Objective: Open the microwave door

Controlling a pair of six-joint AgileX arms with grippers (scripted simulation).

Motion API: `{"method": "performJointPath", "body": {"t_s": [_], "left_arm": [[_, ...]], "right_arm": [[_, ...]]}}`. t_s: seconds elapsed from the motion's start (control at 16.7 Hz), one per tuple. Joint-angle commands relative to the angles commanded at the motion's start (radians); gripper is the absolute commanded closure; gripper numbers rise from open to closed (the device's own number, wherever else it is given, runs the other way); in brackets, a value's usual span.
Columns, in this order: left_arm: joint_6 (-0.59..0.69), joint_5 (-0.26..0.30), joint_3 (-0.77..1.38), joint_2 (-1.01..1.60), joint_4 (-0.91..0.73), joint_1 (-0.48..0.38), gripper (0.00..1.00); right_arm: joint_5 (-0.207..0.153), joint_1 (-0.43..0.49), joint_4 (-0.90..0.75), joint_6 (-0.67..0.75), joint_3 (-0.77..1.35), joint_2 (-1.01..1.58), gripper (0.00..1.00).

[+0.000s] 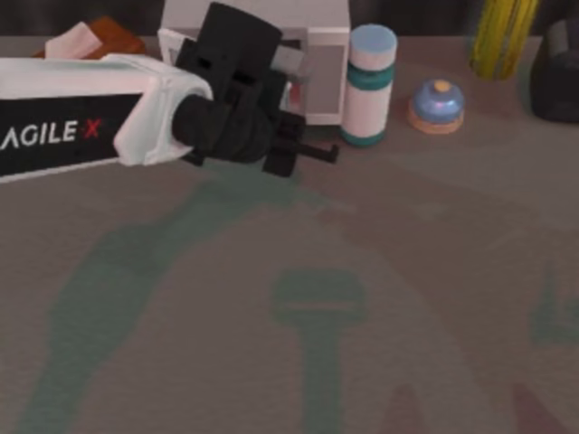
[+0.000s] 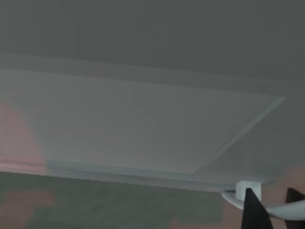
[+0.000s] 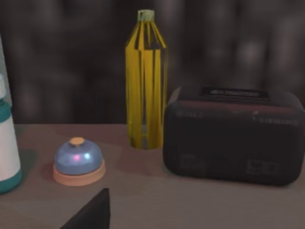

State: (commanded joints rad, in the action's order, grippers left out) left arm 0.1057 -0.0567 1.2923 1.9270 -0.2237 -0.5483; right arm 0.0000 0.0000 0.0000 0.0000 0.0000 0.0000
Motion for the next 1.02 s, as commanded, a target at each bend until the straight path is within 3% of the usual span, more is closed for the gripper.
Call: {"method": "performJointPath", "body": {"t_s": [0.42, 1.02], "left_arm": [[0.000, 0.000, 0.000, 0.000, 0.000, 0.000, 1.00], [-0.055, 0.047, -0.040, -0.029, 0.013, 0.019, 1.00]], "right_arm": [[0.000, 0.000, 0.000, 0.000, 0.000, 0.000, 0.00], [0.000, 0.000, 0.000, 0.000, 0.000, 0.000, 0.00]]}}
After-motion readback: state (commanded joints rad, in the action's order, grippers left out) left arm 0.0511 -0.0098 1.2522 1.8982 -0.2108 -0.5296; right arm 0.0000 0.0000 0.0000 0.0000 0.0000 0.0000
